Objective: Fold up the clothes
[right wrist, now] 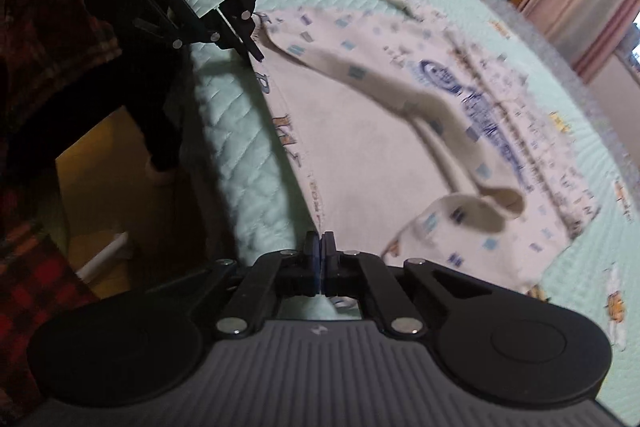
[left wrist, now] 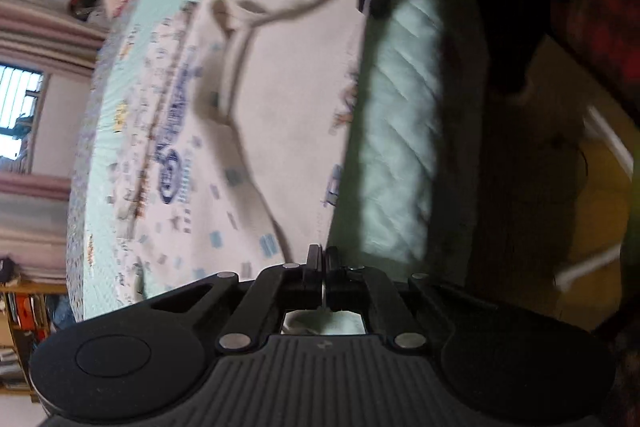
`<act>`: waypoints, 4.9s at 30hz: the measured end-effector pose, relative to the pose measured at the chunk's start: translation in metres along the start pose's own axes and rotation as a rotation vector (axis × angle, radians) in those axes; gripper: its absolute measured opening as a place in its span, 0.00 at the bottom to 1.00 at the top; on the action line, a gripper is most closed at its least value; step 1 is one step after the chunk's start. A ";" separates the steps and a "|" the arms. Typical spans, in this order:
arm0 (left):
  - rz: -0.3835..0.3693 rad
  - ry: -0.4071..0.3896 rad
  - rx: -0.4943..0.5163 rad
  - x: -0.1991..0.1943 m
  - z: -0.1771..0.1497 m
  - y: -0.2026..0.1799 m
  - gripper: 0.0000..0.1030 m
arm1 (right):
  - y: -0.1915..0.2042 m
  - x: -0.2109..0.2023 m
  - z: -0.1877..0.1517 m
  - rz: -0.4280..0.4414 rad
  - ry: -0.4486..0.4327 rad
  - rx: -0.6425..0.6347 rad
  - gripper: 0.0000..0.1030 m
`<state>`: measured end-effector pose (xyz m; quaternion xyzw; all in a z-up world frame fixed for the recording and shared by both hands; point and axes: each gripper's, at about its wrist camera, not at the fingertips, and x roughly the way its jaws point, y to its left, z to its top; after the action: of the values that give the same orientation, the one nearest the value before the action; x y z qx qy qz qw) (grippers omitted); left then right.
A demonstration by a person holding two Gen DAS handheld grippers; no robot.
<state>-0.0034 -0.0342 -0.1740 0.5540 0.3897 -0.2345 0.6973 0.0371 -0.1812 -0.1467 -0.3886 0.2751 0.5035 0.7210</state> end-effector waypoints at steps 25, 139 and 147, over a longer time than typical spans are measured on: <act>0.041 -0.047 -0.319 -0.013 -0.016 0.032 0.40 | -0.017 0.027 0.015 -0.392 -0.034 0.256 0.43; 0.370 0.093 -0.353 -0.003 -0.060 0.011 0.58 | 0.002 -0.027 -0.046 -0.603 -0.061 0.544 0.36; 0.402 0.057 -0.308 -0.004 -0.054 0.012 0.58 | 0.023 -0.020 -0.042 -0.588 -0.048 0.360 0.49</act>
<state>-0.0116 0.0198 -0.1684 0.5140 0.3222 -0.0133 0.7949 0.0087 -0.2218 -0.1604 -0.3059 0.2187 0.2269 0.8984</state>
